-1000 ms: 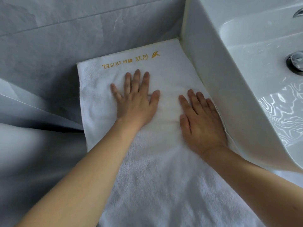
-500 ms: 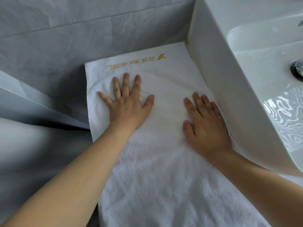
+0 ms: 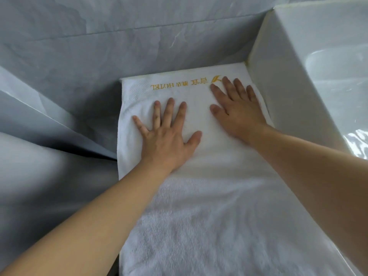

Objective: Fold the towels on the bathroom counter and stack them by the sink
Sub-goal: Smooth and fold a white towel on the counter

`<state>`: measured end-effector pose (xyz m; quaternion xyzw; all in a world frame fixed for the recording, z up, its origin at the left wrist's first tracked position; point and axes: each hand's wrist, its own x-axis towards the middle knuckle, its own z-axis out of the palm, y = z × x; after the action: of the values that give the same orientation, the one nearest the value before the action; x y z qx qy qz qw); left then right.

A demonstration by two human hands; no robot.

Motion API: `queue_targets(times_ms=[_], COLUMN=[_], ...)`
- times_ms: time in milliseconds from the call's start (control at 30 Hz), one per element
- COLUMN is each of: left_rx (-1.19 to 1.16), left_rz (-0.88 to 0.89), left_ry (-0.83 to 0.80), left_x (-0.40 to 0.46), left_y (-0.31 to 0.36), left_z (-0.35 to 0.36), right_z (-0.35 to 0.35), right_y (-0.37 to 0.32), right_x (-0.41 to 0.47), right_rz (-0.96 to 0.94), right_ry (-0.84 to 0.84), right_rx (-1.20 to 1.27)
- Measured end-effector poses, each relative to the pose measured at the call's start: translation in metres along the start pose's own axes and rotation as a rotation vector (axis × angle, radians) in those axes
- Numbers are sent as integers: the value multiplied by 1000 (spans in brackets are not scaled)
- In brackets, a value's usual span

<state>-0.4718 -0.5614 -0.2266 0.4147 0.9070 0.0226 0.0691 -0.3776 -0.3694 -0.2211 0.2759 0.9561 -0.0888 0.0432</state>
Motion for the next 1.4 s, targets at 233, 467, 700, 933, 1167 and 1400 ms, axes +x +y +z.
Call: queue_targets(times_ms=[233,467,700,933,1167,1400], left_rx=[138,-105,29,7,38,32], left_rz=[0,-110,-169,232,129,121], left_ry=[-42,-31,-93,-4,-33,14], left_x=[-33,20,41,-50,-52,-50], left_y=[-19,-26,-58,-3,-16,-14], left_z=[-15,-29,-29,-20,-3,1], right_z=[1,2,3,3,1,-10], right_y=[0,0,1,1,-2,-11], right_x=[2,2,3,1,1,-11], right_rz=[13,19,5,14,12,23], right_ry=[7,14,27,22,15,8], right_rx=[-16,-53,-71,-62,-68,-50])
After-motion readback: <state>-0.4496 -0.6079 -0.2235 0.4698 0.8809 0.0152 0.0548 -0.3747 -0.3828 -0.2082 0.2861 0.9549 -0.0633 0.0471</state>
